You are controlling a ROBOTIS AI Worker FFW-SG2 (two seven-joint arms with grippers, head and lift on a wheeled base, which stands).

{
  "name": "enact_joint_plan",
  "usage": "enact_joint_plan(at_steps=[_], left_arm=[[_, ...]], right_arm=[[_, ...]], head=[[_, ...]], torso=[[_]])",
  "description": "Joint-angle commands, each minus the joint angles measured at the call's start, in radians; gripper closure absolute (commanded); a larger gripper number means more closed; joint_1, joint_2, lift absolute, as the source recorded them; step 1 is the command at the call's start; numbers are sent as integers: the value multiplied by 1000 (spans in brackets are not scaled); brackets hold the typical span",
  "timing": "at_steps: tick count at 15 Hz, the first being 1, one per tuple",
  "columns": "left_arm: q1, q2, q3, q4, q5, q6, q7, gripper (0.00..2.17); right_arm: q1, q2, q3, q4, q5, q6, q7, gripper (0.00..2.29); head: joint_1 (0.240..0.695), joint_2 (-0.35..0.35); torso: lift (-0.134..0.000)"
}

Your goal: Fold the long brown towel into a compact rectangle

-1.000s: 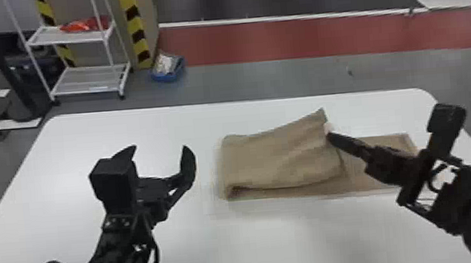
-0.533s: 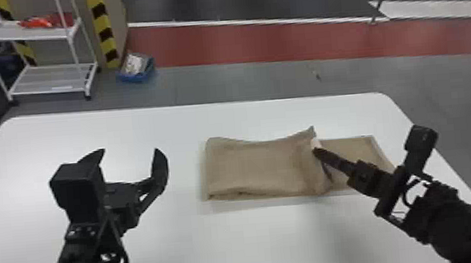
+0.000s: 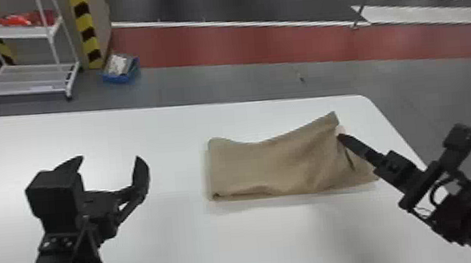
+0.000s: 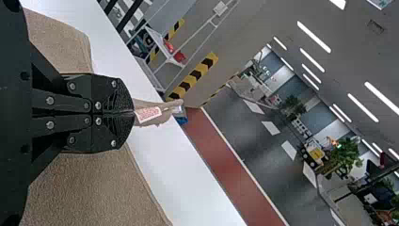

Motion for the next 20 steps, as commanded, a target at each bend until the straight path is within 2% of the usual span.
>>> enact_joint_plan(at_steps=[1,4,7,9,11,13,16,20], left_arm=[[2,-1,-7,-3,-3,4,0,36],[1,-6,-15,0,-11,4,-3,36],[4,-1,-15,-3,-11,13,0,36],[14,-1,-10,-7,-11,13,0,36],[22,-1,-11,-10,-14,17,1,36],[22,-1,-15,-10,-16,17,3,36],[22,-10,-28,-10,-28,20,6,36],[24,-9,-31,-23,-37,29,12,36]], right_arm=[[-12,-28,-5,69,25,-17,14,1426],[-8,-29,12,92,57,-48,31,1426],[-17,-37,-20,59,13,-45,39,1426],[-37,-57,-71,69,5,-45,45,1426],[-46,-97,-117,111,-7,-48,51,1426],[-44,-123,-91,174,11,-87,56,1426],[-37,-118,-45,187,48,-130,66,1426],[-50,-129,-100,122,10,-91,70,1426]], head=[[695,-205],[695,-236],[695,-242],[695,-252],[695,-273],[695,-301],[695,-324],[695,-324]], torso=[[-125],[-125],[-125],[-125],[-125],[-125],[-125],[-125]])
